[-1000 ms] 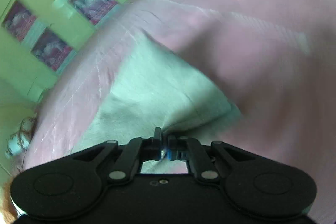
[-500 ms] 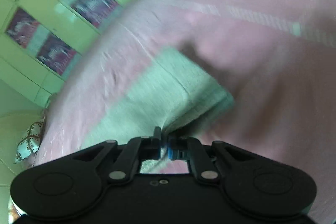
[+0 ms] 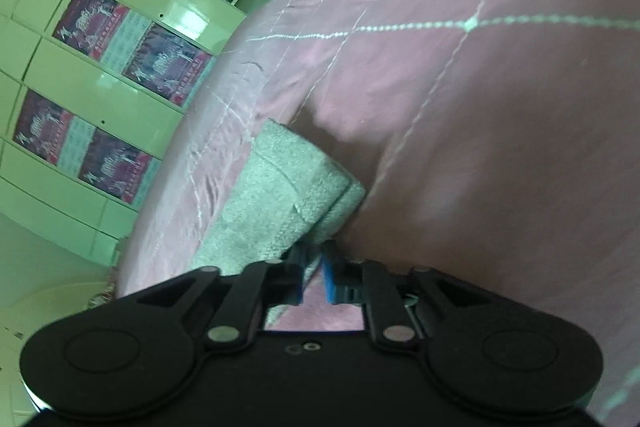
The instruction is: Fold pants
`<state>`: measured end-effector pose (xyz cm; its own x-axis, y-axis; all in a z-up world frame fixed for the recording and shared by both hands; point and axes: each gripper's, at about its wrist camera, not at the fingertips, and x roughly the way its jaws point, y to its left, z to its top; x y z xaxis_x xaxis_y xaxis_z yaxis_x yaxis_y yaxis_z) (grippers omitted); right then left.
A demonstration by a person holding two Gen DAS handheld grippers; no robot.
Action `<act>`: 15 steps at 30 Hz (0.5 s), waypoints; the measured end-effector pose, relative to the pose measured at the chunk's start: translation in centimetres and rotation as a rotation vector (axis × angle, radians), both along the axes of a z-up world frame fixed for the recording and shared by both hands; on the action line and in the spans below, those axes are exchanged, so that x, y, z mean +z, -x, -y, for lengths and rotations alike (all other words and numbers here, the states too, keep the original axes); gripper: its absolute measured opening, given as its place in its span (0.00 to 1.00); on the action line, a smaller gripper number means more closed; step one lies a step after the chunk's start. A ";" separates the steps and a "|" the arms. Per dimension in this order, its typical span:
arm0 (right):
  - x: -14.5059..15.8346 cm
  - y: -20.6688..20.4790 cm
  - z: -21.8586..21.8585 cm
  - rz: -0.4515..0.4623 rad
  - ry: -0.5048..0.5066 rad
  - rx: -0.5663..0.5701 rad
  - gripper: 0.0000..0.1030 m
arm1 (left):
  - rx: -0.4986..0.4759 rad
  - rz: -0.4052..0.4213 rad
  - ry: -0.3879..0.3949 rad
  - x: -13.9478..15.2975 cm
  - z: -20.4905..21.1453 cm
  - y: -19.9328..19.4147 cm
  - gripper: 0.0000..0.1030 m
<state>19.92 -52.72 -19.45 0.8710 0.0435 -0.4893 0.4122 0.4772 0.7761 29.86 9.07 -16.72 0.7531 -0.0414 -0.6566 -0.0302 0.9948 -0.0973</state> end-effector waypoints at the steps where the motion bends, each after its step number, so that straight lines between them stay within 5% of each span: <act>1: 0.0 0.0 -0.1 0.002 -0.003 0.006 0.06 | 0.000 0.000 -0.001 0.0 0.0 0.0 0.53; 5: 1.7 -0.4 -0.7 -0.039 0.101 0.033 0.00 | 0.007 -0.020 0.008 0.5 0.0 -0.3 0.53; 10: 6.3 0.6 -2.0 0.042 0.302 0.052 0.00 | -0.012 -0.027 0.023 0.5 -0.5 -0.4 0.54; 13: 0.8 0.3 0.3 -0.079 0.134 0.014 0.00 | -0.015 -0.016 0.003 0.3 -0.1 -0.3 0.56; 15: -0.2 1.2 0.7 -0.032 0.056 -0.025 0.00 | -0.023 -0.012 -0.011 0.3 0.0 -0.2 0.57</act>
<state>18.76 -53.41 -19.60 0.8553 -0.0060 -0.5181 0.4486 0.5086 0.7349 30.10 9.02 -16.42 0.7440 -0.0509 -0.6662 -0.0088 0.9963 -0.0859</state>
